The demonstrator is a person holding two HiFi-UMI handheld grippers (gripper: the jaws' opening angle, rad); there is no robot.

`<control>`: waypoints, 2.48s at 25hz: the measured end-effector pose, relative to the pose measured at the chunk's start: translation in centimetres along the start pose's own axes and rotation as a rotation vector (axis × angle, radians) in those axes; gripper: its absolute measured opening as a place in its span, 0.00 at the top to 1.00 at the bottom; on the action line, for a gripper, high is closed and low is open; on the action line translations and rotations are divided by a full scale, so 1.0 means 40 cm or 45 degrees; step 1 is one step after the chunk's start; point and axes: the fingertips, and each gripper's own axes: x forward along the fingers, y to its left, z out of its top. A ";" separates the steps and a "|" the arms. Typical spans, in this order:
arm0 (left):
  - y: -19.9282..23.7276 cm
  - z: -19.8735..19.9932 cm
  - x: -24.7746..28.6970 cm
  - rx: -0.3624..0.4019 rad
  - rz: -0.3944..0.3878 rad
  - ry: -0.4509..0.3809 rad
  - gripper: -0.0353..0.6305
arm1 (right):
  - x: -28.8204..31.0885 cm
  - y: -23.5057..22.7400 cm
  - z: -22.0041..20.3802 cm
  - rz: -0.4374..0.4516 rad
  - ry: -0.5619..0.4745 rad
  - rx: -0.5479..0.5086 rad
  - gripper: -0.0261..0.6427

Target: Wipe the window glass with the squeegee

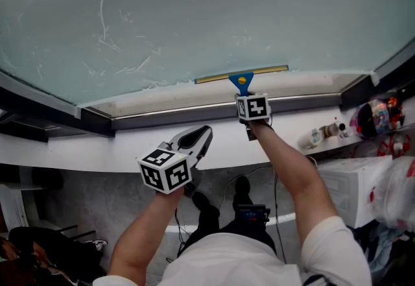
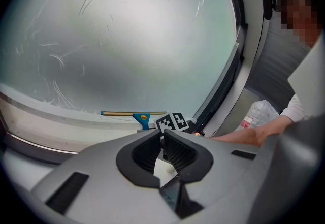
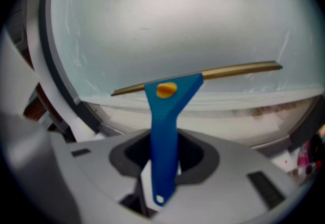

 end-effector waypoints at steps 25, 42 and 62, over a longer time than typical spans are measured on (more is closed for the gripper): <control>0.014 -0.054 -0.017 -0.030 0.011 0.028 0.88 | 0.029 -0.034 -0.116 -0.002 0.106 0.007 0.75; 0.013 -0.083 -0.097 -0.060 -0.016 0.002 0.88 | -0.127 0.050 -0.168 0.040 0.030 0.070 0.75; 0.006 -0.033 -0.310 -0.022 -0.122 -0.124 0.88 | -0.401 0.260 -0.145 0.004 -0.188 0.160 0.76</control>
